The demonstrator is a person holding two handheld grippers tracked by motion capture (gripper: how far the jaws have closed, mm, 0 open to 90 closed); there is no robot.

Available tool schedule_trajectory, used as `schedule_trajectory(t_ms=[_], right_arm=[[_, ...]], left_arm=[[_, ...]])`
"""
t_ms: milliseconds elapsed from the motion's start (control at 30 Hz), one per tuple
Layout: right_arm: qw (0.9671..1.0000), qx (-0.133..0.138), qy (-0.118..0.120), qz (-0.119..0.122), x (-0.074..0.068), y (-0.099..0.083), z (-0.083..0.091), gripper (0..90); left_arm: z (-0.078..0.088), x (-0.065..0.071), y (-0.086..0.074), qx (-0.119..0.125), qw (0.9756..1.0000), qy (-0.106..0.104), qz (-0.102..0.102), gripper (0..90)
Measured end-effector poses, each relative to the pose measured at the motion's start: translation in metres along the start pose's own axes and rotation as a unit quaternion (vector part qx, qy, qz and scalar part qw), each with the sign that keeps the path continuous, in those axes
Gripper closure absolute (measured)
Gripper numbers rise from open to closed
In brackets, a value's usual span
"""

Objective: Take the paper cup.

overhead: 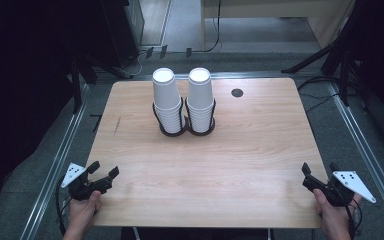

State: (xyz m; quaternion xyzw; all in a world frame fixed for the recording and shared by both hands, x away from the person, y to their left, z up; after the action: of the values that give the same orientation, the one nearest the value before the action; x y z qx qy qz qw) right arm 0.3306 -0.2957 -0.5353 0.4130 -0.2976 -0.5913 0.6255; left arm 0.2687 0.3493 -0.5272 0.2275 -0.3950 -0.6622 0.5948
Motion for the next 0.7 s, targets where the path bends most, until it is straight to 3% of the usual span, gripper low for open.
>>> schedule_trajectory(t_ms=[200, 700], right_arm=[[0.9999, 0.003, 0.014, -0.003, -0.009, 0.008, 0.0, 12.8], [0.9967, 0.042, 0.063, 0.029, -0.059, 0.064, -0.005, 13.3]], left_arm=[[0.0, 0.001, -0.001, 0.002, 1.0, -0.002, -0.001, 13.5], [-0.002, 0.002, -0.002, -0.004, 0.9998, 0.018, -0.013, 13.2]])
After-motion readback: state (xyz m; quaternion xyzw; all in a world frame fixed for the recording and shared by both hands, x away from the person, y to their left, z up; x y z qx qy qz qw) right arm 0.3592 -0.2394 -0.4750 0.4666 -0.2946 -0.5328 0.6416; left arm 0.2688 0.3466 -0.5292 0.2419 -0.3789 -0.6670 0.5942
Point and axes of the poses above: each handheld gripper's, and its own axes: z roughly backward along the jaws, y roughly out of its top, x roughly to its right, the point moved 9 cm from there along -z, roughly forward along the jaws, and after that the axes turned 10 degrees about -x, right-handed, at the moved point
